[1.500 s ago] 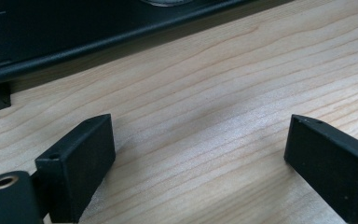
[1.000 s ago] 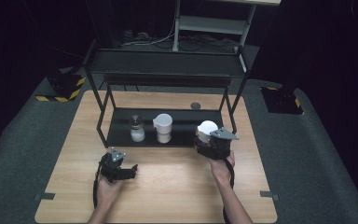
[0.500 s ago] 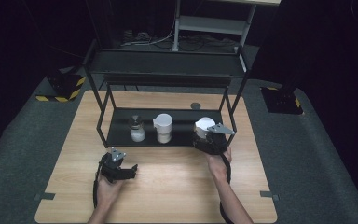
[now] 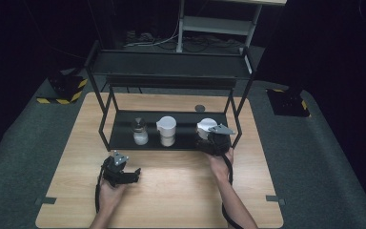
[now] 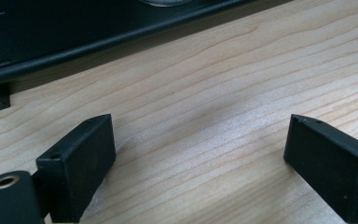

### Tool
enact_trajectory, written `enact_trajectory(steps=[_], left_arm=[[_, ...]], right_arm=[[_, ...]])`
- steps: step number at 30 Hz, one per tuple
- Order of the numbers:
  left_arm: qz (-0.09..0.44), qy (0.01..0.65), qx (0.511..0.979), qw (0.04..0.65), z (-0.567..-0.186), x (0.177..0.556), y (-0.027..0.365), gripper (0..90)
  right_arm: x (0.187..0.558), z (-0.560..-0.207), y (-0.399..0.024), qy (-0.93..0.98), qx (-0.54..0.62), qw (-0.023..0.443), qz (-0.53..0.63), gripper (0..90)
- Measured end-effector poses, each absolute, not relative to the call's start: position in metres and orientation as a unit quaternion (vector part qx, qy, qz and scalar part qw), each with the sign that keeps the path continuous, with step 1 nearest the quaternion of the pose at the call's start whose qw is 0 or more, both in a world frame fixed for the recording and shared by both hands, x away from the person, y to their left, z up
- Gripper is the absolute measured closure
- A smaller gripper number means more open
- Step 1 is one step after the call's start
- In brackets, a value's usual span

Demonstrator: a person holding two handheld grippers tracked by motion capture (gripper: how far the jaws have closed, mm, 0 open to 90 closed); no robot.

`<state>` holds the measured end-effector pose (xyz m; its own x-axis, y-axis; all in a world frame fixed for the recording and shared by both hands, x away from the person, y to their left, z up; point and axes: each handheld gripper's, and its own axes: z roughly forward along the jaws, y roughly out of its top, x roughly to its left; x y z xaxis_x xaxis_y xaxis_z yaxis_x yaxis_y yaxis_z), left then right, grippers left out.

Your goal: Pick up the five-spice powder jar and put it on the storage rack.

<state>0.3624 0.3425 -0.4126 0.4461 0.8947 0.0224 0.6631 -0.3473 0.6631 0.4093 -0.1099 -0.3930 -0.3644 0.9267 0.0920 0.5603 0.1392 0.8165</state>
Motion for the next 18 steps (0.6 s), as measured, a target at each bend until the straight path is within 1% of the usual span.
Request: enact_trajectory(steps=[9, 18], left_arm=[[0.195, 0.489, 0.797, 0.296, -0.413, 0.362, 0.342, 8.9], [0.195, 0.488, 0.797, 0.296, -0.413, 0.362, 0.343, 8.9]], right_arm=[[0.418, -0.393, -0.101, 0.725, 0.511, 0.234, 0.399, 30.9], [0.428, -0.398, -0.094, 0.725, 0.512, 0.23, 0.4, 30.9]])
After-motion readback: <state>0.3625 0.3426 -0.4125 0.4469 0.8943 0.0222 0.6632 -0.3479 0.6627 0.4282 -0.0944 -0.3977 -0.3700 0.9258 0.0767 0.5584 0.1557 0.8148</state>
